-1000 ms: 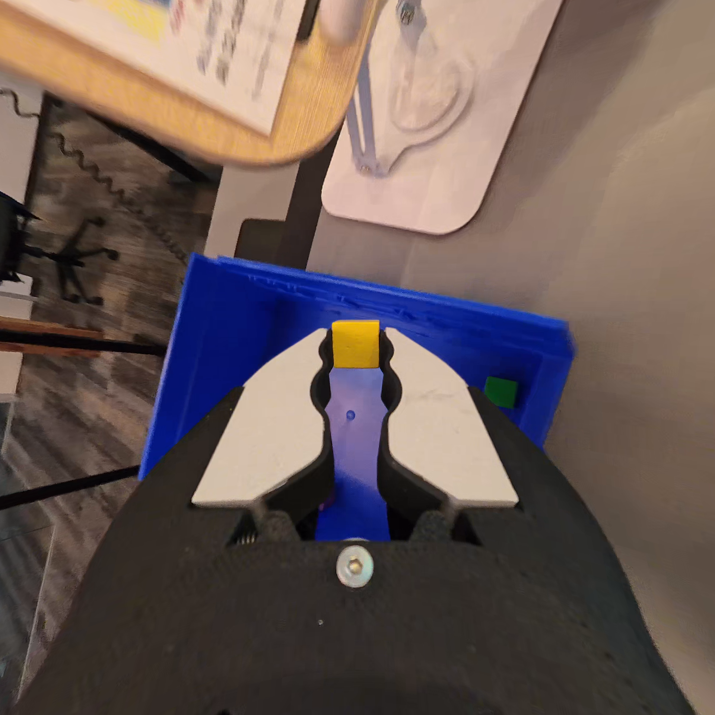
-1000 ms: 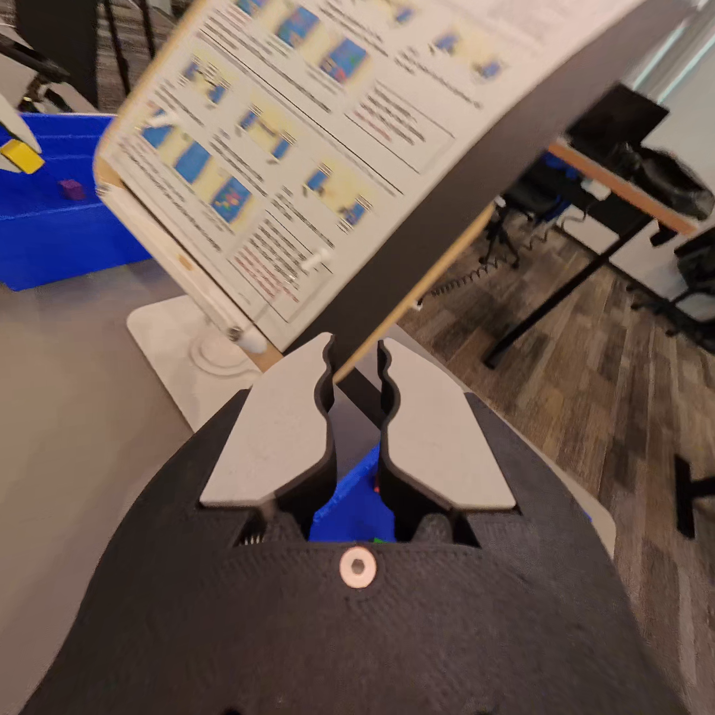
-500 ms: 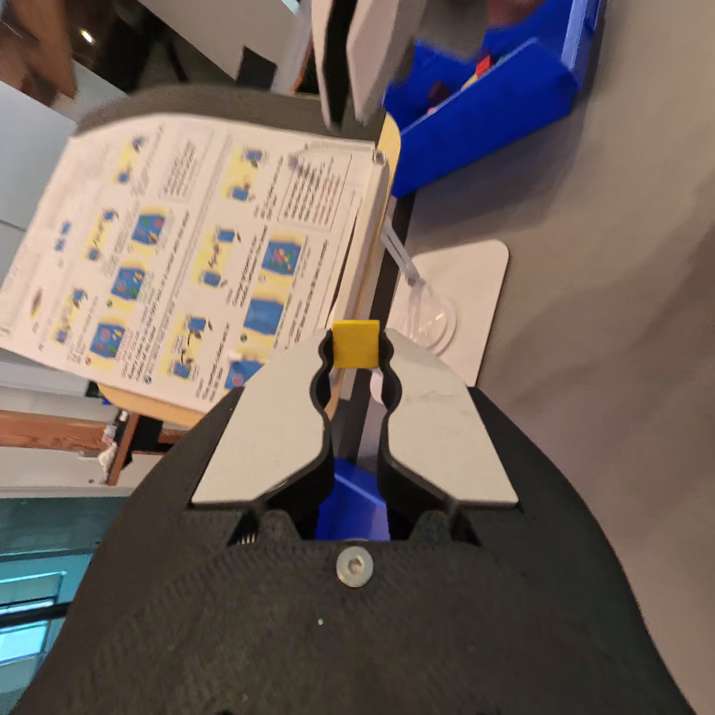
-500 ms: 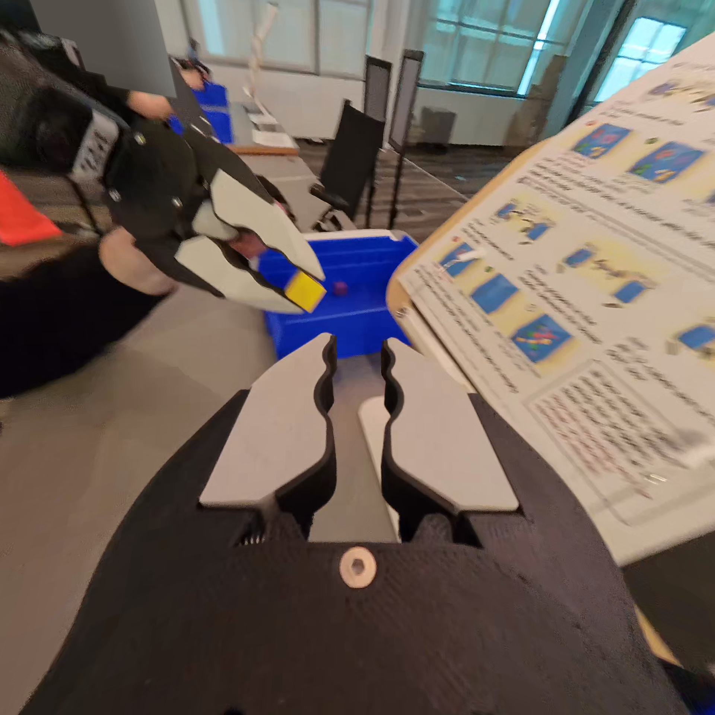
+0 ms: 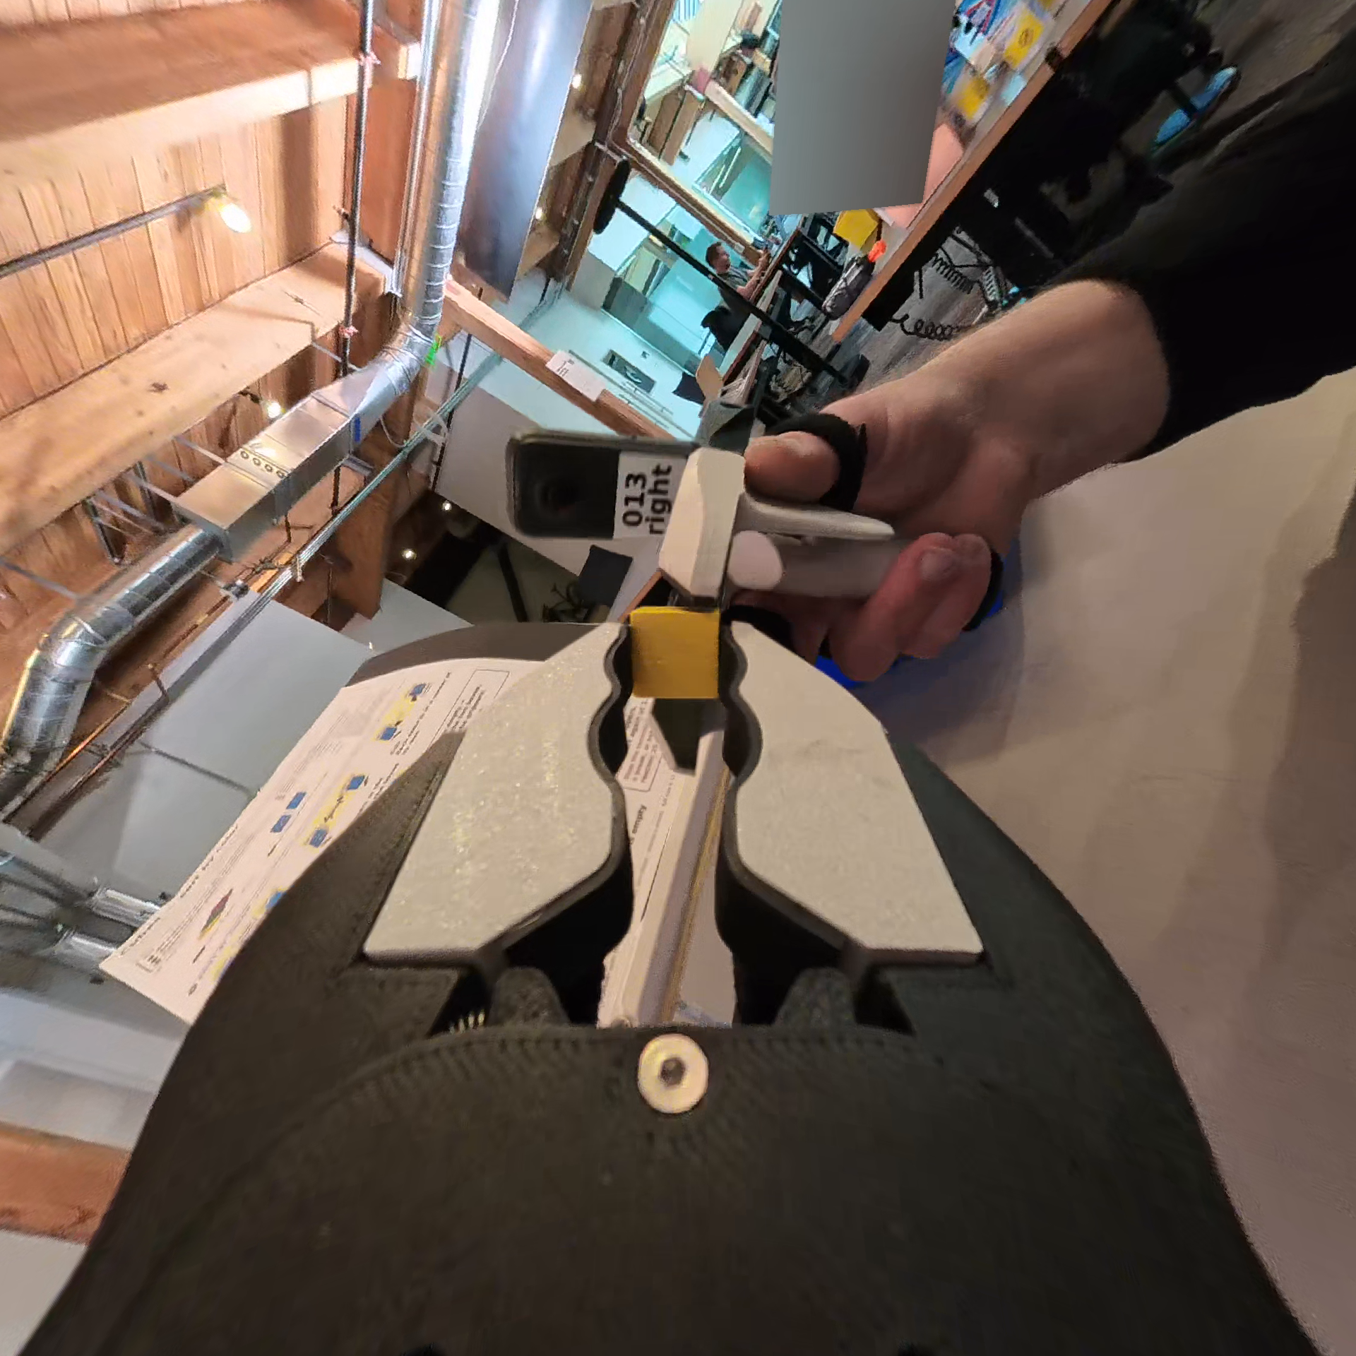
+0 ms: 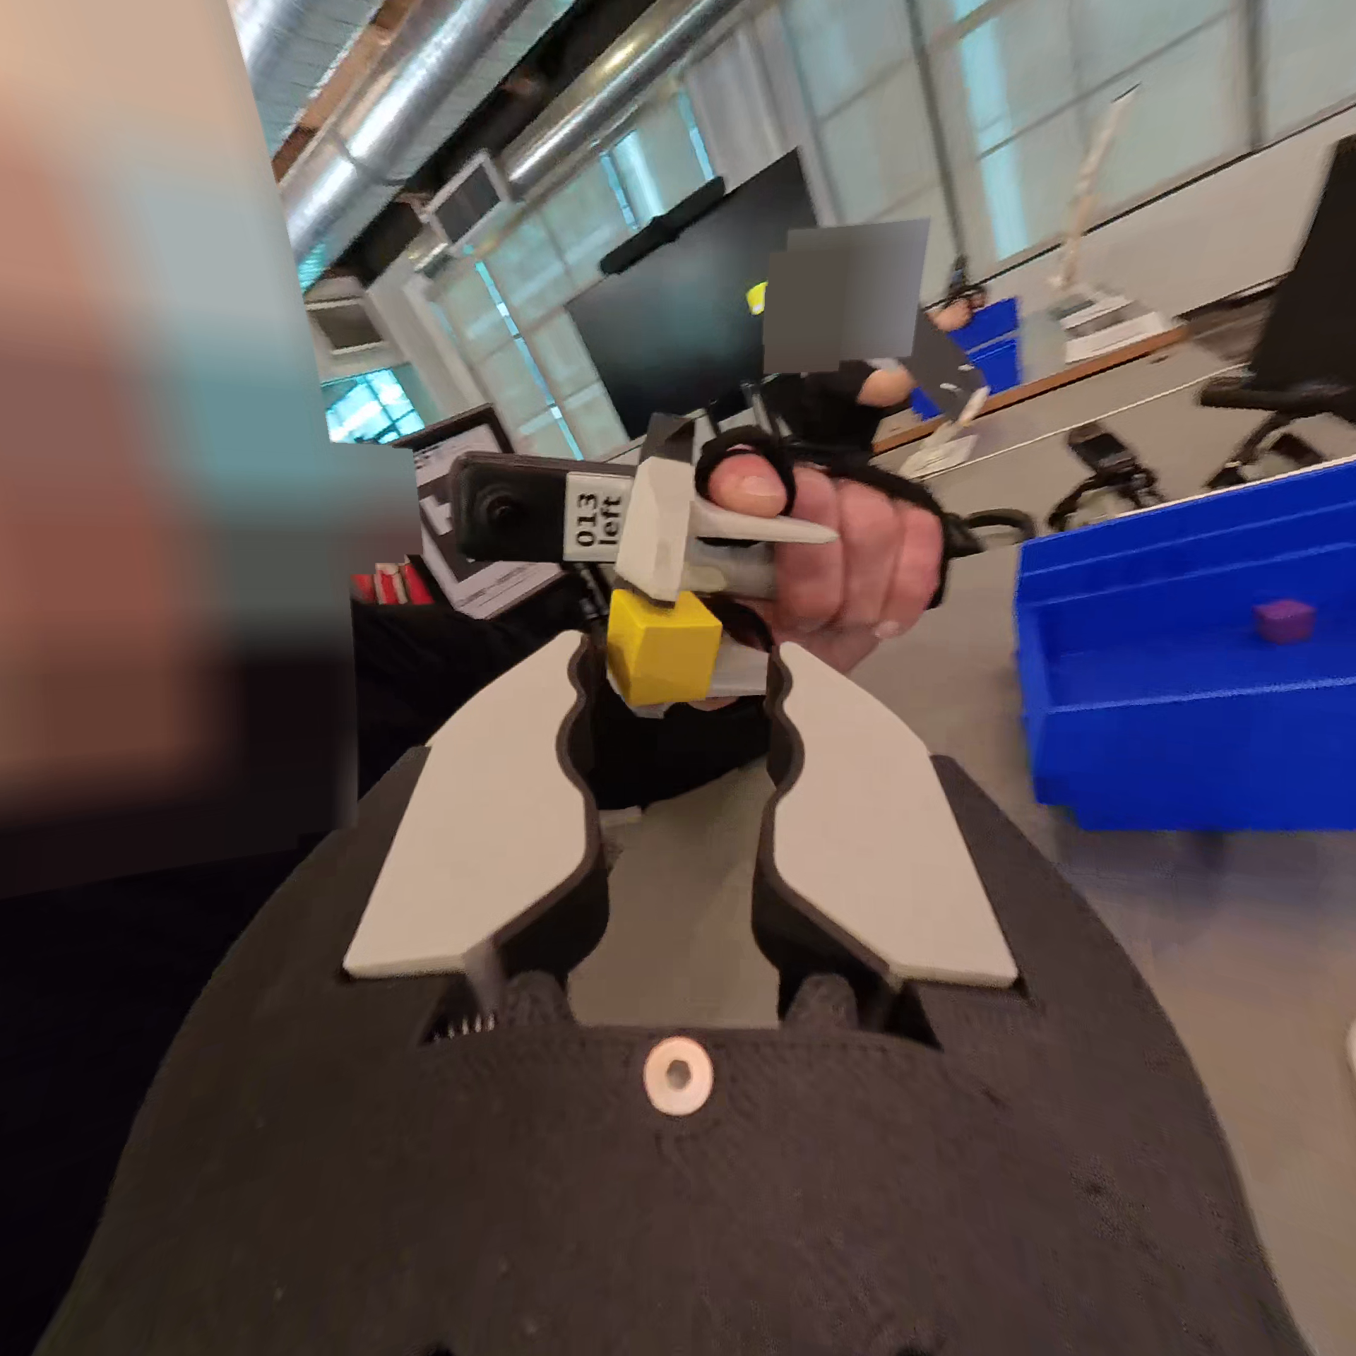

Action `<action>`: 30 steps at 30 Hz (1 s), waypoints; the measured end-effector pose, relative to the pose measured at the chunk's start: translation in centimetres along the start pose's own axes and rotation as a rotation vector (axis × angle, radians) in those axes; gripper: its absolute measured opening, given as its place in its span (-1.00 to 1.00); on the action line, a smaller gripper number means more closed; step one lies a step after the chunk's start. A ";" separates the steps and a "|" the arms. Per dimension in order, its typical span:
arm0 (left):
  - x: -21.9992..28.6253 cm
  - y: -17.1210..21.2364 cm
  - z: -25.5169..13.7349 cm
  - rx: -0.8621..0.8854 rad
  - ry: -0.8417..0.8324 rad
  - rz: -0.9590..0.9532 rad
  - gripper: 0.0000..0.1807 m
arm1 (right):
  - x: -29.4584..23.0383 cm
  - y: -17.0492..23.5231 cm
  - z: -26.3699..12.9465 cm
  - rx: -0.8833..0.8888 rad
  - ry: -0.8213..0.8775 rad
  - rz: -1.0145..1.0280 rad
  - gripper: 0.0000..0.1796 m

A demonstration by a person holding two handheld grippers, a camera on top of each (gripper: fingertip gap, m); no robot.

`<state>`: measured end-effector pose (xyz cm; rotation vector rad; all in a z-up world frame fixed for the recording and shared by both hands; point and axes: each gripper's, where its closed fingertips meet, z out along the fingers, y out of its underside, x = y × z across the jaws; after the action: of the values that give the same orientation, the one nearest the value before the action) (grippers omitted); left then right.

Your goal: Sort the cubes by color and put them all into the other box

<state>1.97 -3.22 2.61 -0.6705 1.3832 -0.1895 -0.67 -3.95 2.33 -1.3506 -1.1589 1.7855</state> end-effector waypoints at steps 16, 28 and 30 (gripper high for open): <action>0.3 -1.2 -0.2 0.036 -0.016 0.082 -0.75 | -2.1 0.1 1.0 0.000 -0.082 -0.040 -0.74; -3.2 -0.1 -2.1 -0.030 -0.137 0.055 -0.95 | 0.5 -4.7 -6.2 0.043 0.393 -0.295 -0.74; -4.4 1.4 -2.5 -0.106 -0.158 0.025 -1.00 | 2.2 -6.2 -10.5 0.011 0.662 -0.418 -0.74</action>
<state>-1.70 -0.71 5.49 -0.7405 1.2551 -0.0424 8.53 3.55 5.93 -1.4084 -0.9567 0.9382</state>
